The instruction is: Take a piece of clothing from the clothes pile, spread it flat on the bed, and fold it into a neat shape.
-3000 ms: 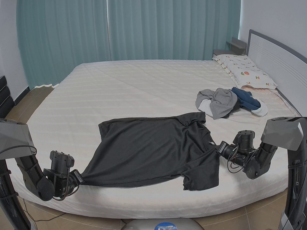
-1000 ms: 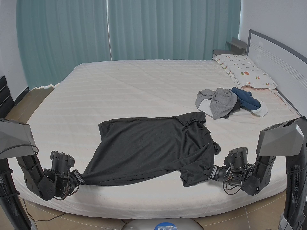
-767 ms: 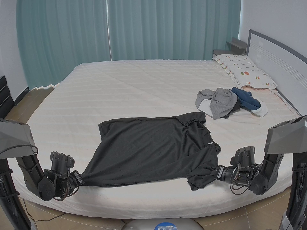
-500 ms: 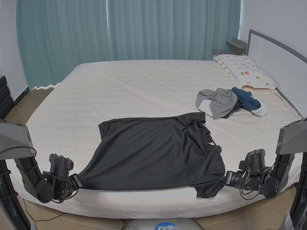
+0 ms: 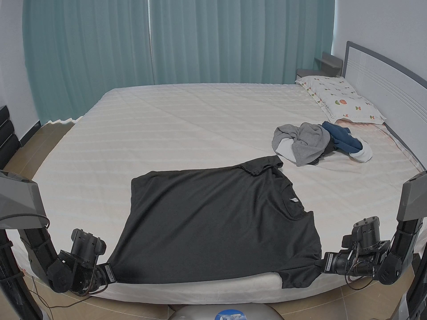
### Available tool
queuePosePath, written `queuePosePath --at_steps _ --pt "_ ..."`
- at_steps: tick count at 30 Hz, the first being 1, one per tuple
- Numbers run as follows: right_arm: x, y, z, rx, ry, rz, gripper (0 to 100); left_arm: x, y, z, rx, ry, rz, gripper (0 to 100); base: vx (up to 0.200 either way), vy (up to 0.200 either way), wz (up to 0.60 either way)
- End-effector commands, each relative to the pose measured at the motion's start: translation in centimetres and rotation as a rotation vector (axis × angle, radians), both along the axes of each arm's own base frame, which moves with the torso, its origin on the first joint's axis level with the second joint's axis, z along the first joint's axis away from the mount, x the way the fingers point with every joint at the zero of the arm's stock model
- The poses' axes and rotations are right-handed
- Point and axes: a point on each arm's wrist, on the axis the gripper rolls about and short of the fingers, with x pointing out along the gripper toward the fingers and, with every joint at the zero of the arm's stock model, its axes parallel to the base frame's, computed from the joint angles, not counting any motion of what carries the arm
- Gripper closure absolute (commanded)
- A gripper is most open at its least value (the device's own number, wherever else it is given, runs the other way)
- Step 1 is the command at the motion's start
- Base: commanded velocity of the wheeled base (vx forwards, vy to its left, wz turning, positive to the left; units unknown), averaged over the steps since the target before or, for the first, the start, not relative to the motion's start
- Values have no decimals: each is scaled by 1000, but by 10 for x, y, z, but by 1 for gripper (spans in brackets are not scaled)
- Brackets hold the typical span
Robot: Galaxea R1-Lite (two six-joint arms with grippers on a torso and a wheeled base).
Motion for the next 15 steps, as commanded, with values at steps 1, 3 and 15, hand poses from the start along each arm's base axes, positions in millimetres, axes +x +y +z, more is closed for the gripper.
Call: queuePosePath --at_steps 1,3,15 --pt "-1 -1 0 -12 7 -8 100 -3 -3 0 7 15 -22 100 0 0 0" --pt "-2 0 -2 -44 32 -7 100 -4 -3 0 8 19 -28 100 0 0 0" --pt "17 8 9 -22 -51 -4 0 1 -5 2 -5 -12 -23 0 0 0 0"
